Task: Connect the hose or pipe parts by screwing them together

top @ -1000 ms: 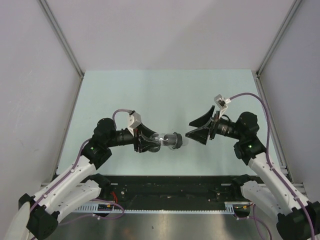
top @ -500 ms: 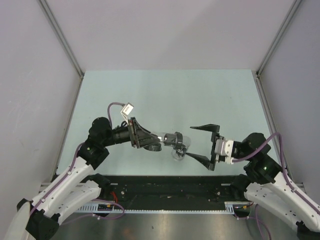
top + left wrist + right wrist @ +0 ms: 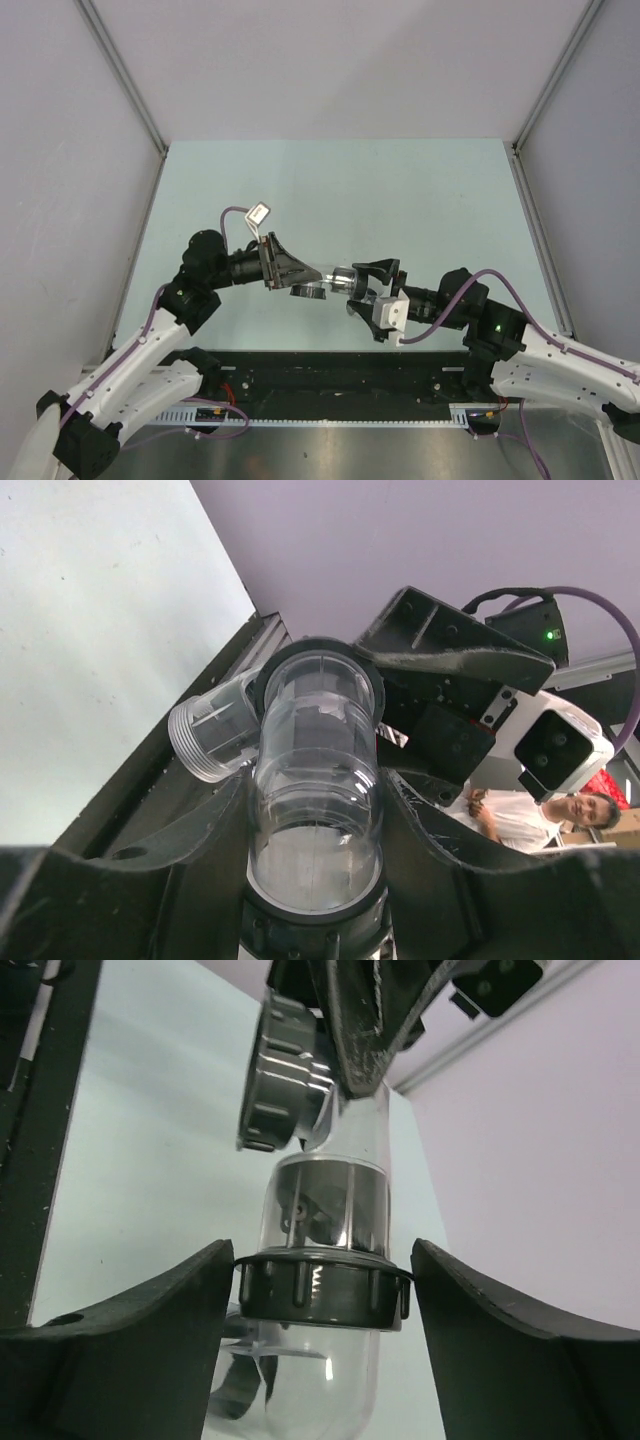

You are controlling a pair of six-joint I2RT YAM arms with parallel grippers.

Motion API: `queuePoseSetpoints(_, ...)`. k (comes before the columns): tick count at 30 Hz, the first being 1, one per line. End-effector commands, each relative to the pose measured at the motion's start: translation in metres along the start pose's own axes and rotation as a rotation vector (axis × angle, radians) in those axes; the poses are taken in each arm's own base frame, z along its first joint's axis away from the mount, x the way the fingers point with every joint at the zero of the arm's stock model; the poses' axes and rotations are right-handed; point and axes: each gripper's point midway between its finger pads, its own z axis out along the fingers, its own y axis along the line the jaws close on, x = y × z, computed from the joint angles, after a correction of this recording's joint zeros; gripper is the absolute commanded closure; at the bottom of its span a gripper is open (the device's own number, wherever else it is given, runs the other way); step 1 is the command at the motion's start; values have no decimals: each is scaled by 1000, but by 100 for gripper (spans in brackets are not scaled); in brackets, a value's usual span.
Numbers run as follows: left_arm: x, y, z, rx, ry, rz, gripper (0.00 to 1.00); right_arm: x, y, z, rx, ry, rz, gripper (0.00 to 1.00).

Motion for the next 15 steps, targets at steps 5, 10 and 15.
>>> queuePoseSetpoints(5, -5, -43, -3, 147, 41, 54, 100, 9, -17, 7, 100, 53, 45, 61)
queuePoseSetpoints(10, -2, -45, -1, 171, 77, 137, 100, 6, -16, 9, 97, 45, 150, 78)
queuePoseSetpoints(15, -5, -43, 0, 218, 59, 527, 100, 0, -3, 9, -33, 15, 321, 86)
